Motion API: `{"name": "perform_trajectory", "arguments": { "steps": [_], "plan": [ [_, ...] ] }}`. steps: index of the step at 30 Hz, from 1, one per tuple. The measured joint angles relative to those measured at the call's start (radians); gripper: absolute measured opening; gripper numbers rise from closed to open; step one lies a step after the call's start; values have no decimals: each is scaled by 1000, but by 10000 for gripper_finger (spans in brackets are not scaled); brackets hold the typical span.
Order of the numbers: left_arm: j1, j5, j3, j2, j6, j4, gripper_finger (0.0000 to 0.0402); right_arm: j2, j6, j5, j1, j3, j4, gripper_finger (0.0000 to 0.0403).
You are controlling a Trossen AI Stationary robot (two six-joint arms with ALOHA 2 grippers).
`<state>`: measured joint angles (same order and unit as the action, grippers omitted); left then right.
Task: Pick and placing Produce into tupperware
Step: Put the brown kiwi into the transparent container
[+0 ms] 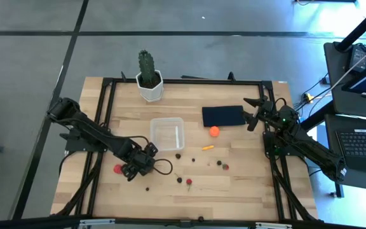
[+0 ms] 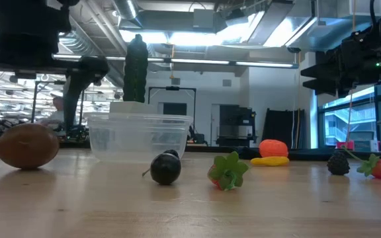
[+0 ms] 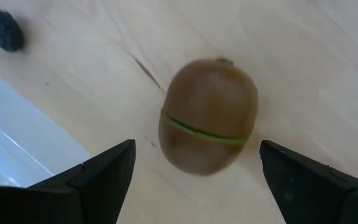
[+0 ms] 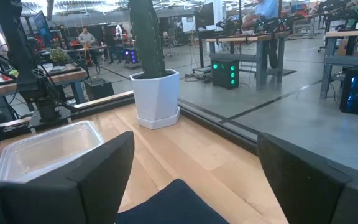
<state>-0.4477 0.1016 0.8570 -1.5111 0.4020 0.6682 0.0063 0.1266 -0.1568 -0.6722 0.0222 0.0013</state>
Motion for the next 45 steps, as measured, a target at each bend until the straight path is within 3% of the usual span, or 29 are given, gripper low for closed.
{"name": "perform_trajectory", "arguments": {
  "steps": [16,45],
  "plan": [
    [0,-18,0,-99,19,-39,335,0,0,0,0,0,0,339],
    [0,-10,0,-100,17,-86,335,0,-1,0,0,0,0,339]
  ]
}}
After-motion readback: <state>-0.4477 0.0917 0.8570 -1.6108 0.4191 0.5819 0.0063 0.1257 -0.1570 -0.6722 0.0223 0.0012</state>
